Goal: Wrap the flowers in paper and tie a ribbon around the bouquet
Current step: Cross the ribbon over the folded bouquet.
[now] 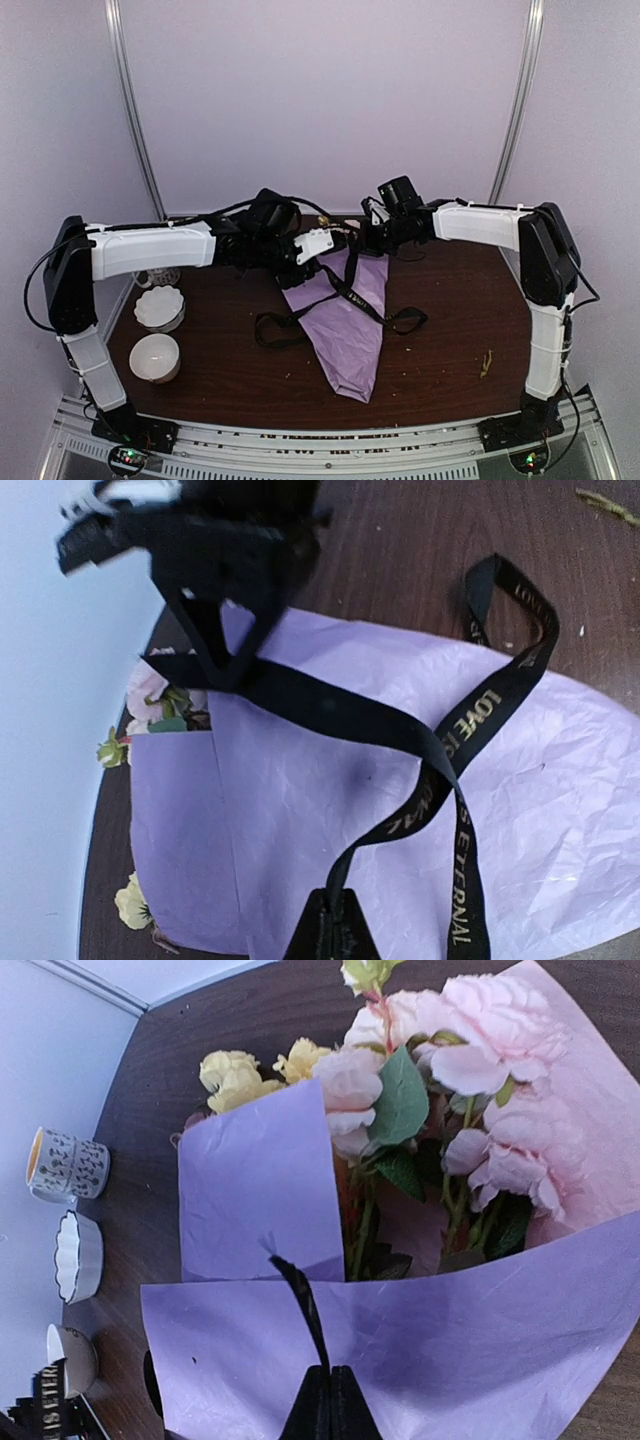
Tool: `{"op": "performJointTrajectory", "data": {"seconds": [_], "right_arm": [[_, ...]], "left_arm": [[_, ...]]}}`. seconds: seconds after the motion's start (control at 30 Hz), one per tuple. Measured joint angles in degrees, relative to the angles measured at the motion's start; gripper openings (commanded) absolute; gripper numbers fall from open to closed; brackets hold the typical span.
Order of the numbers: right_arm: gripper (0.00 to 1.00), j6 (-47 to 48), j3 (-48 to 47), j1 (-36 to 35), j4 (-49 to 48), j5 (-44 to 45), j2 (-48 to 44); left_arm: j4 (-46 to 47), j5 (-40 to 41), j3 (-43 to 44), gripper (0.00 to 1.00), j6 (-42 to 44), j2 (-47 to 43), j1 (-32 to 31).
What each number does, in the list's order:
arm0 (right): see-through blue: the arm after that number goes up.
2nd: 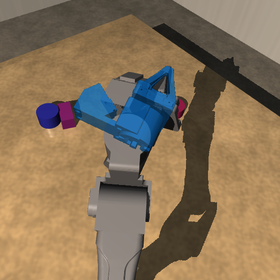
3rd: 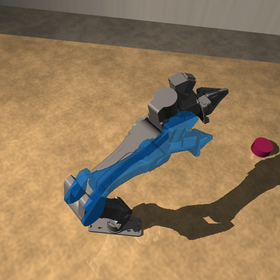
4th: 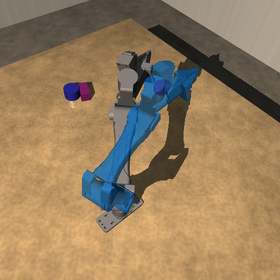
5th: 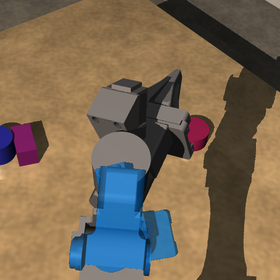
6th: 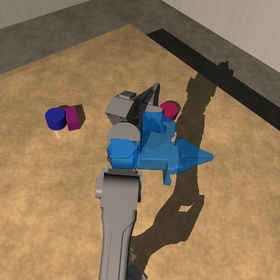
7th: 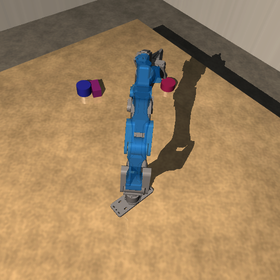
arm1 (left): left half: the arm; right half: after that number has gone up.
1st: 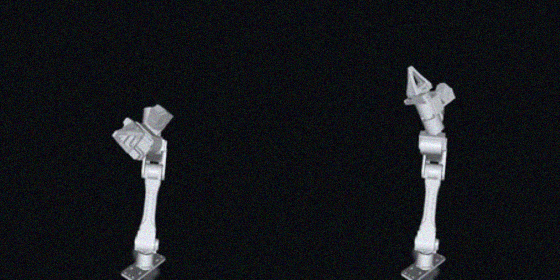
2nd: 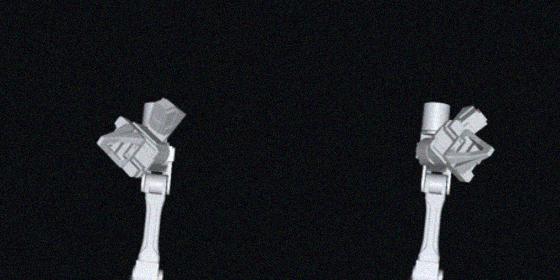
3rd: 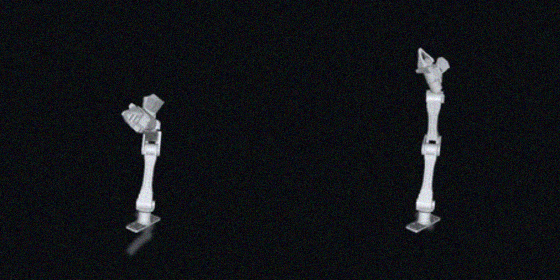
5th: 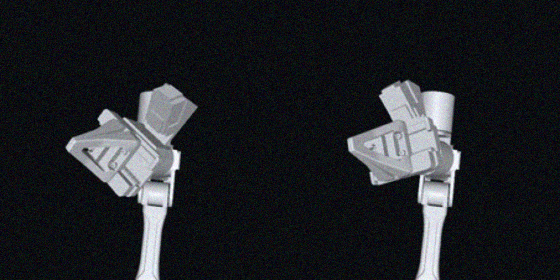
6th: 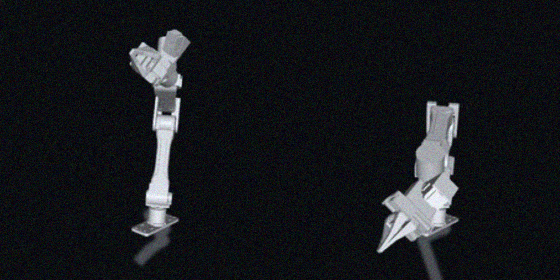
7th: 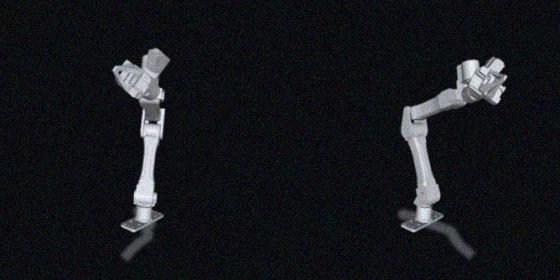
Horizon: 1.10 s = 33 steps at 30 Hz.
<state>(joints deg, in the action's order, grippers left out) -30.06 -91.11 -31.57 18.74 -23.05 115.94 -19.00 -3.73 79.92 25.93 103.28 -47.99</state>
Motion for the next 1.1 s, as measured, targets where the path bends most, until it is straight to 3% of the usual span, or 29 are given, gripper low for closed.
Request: {"op": "performJointTrajectory", "data": {"seconds": [0.43, 0.57, 0.77, 0.87, 0.93, 1.1], "right_arm": [[0.01, 13.3, 10.1, -5.2, 2.8, -10.6, 0.2], [0.15, 18.3, 10.5, -6.1, 5.9, -12.4, -0.9], [0.49, 22.4, 11.9, -6.1, 10.6, -11.6, -5.2], [0.57, 22.8, 11.9, -5.1, 12.2, -9.1, -7.8], [0.58, 22.4, 11.9, -3.7, 12.9, -7.5, -9.3], [0.47, 22.4, 14.4, -1.8, 11.7, -2.2, -14.1]], "left_arm": [[10.8, 1.7, -3.9, 0.0, -6.8, -6.7, 0.4], [12.2, 2.7, -4.7, 0.0, -7.7, -7.1, 0.6], [13.0, 4.1, -5.9, 0.0, -8.3, -7.3, 0.8], [13.0, 4.3, -6.4, 0.0, -8.4, -7.3, 0.8], [13.0, 4.5, -6.7, 0.0, -8.5, -7.3, 0.8], [13.0, 4.6, -7.8, 0.0, -9.0, -7.3, 0.8]]}}
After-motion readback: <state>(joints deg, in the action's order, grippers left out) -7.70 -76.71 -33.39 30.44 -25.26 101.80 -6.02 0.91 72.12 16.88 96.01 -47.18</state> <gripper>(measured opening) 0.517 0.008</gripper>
